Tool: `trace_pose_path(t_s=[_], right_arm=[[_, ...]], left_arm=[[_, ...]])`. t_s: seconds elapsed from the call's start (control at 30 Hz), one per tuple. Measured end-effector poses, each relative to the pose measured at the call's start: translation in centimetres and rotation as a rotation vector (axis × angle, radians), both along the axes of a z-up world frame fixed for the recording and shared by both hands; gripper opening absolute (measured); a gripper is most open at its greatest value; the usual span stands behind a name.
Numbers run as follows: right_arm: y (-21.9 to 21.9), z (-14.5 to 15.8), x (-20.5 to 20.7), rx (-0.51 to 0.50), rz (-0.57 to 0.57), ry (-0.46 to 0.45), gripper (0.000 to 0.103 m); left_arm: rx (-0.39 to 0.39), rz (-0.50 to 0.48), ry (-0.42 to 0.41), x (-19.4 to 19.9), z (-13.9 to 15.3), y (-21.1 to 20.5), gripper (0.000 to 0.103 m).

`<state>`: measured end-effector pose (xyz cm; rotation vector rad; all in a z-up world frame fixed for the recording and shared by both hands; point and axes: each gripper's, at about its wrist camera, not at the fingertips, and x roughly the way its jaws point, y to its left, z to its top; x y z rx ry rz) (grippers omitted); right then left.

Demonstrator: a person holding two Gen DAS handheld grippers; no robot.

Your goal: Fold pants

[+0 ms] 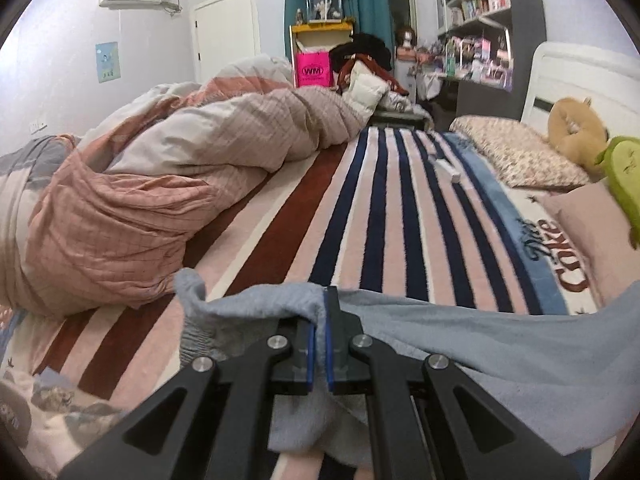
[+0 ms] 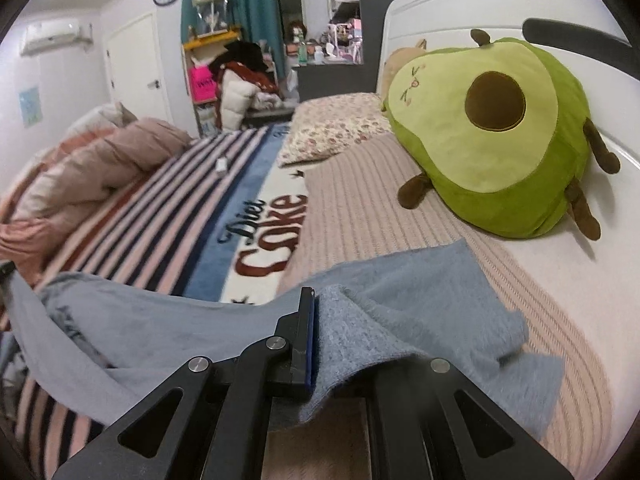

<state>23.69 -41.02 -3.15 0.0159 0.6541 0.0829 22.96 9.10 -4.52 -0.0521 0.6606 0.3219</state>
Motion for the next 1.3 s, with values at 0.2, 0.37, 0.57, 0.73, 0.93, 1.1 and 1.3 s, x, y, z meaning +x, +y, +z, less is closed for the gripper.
trace_pose_path(t_s=[0.2, 0.37, 0.57, 0.73, 0.93, 1.1, 1.3], right_arm=[[-0.2, -1.6, 2.5, -0.039, -0.037, 0.034, 0.0], [0.1, -3.2, 4.5, -0.069, -0.054, 0.069, 0.013], [0.4, -3.7, 4.8, -0.014, -0.011, 0.094, 0.062], [2.2, -2.9, 2.8, -0.049, 0.051, 0.078, 0.076], [3.1, 0.0, -1.8, -0.006, 0.106, -0.009, 0.083], [3.2, -1.7, -5.0, 0.148, 0.174, 0.064, 0.083], [3.1, -6.4, -6.7, 0.227, 0.123, 0.151, 0.082]], left_arm=[[0.029, 0.038, 0.048, 4.1, -2.1, 0.3, 0.003], [0.022, 0.069, 0.089, 7.2, -4.3, 0.6, 0.005], [0.046, 0.057, 0.045, 6.8, -4.3, 0.5, 0.102], [0.039, 0.014, -0.007, 4.2, -2.0, 0.7, 0.102], [-0.005, -0.01, -0.047, -0.8, 0.2, 0.9, 0.102], [-0.096, -0.045, 0.016, -4.9, -2.1, 0.8, 0.102], [-0.241, -0.028, 0.159, -5.7, -8.2, 0.8, 0.102]])
